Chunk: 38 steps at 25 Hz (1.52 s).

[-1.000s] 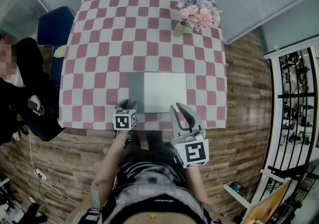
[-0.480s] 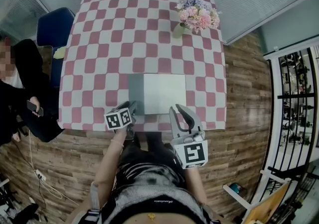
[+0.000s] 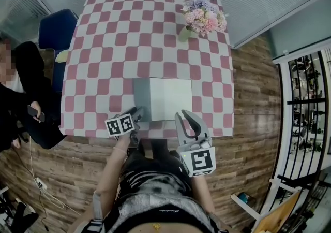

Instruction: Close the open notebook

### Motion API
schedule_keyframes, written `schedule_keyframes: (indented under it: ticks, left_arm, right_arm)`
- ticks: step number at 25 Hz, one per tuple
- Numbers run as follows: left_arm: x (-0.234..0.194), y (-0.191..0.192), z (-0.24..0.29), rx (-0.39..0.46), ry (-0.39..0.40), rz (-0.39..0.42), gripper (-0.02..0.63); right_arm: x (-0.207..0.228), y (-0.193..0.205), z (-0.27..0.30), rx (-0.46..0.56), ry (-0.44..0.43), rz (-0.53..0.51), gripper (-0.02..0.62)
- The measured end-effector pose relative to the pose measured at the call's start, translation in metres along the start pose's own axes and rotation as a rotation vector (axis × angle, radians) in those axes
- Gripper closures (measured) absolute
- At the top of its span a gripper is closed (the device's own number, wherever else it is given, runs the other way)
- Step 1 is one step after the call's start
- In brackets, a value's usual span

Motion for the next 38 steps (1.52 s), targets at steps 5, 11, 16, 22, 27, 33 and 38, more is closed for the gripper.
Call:
schedule_keyframes:
  ticks: [5,11,16,22,27,33,38]
  left_arm:
    - [0.015,-0.011,-0.012,0.057,0.077,0.032,0.439]
    - [0.046,-0.018,-0.022,0.095,0.195,0.163,0.44]
    - [0.076,-0.018,-0.021,0.055,0.218,0.318,0.477]
    - [0.086,-0.019,-0.024,0.055,0.225,0.324,0.491]
    - [0.087,-0.024,-0.029,0.054,0.169,0.342,0.552]
    - [0.096,-0.024,-0.028,0.055,0.161,0.34,0.574]
    - [0.107,-0.023,-0.024,0.032,0.171,0.353,0.581]
  right_arm:
    - [0.002,-0.001,-0.003,0.009,0.011,0.008,0.535]
    - [0.005,-0.003,-0.003,0.046,0.012,-0.005,0.535]
    - [0.006,-0.006,-0.007,0.045,0.022,-0.005,0.535]
    - [0.009,-0.004,-0.013,0.046,0.038,-0.002,0.535]
    - [0.014,-0.006,-0.016,0.055,0.058,0.0,0.535]
    - [0.022,-0.006,-0.021,0.077,0.075,0.002,0.535]
    - [0.027,-0.008,-0.025,0.095,0.089,0.003,0.535]
Point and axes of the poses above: the fingertips, and each gripper's own axes: z forward along the fingers, x to its right, y out of its underside, the point moved 6 cm from there along -z, backward along the fingers, and after that the axes turned 5 degrees about x, right-handed, at the moved point
